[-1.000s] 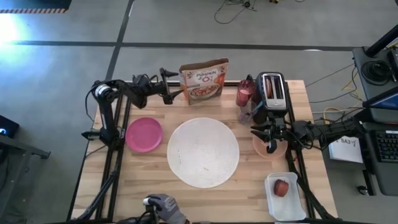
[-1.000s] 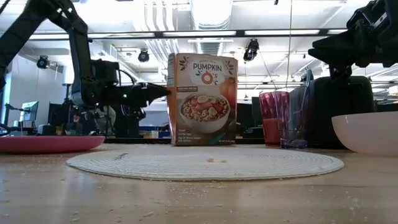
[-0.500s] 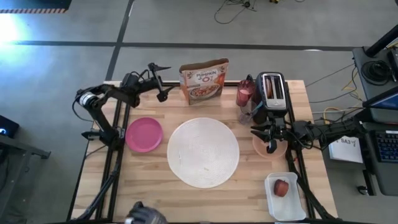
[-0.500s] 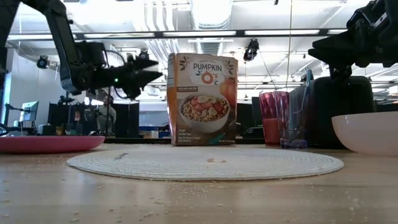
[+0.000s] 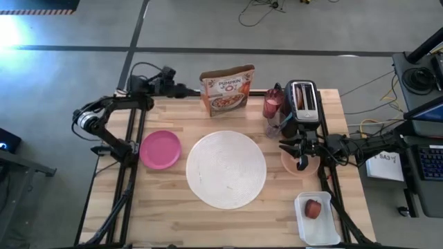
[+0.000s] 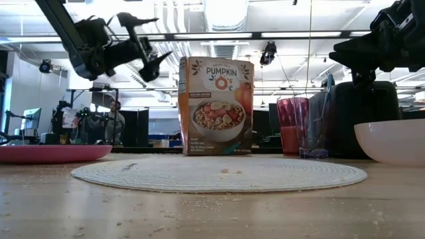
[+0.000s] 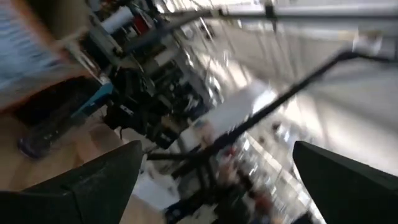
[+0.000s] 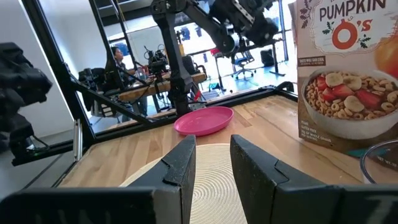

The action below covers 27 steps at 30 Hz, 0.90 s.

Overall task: Arrange a breakfast setting
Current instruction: Put the pink plate on the white tablemat

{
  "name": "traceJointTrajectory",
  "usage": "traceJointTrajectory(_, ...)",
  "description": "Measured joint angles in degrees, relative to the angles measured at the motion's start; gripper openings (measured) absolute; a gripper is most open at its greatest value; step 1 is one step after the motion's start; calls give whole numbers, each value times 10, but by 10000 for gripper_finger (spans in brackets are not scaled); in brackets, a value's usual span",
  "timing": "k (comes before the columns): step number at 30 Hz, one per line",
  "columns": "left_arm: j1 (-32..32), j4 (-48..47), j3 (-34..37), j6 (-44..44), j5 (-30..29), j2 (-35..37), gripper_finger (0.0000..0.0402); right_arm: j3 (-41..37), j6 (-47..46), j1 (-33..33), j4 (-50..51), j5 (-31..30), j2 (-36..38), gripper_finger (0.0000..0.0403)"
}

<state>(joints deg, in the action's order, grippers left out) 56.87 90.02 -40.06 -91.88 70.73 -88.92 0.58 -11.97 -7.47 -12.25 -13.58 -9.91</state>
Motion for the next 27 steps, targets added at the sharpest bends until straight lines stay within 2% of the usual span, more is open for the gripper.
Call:
traceJointTrajectory(9,-29,-12,-74,107,124,0,400,0,0,0,0,0,0,91)
traceJointTrajectory(12,-29,-15,-90,145,149,0,400,0,0,0,0,0,0,91)
traceJointTrajectory(16,-18,-21,-118,134,188,0,400,0,0,0,0,0,0,91)
traceJointTrajectory(23,-6,-30,-135,153,193,-1,400,0,0,0,0,0,0,91)
traceJointTrajectory(27,-6,-43,-135,126,192,-1,400,0,0,0,0,0,0,91)
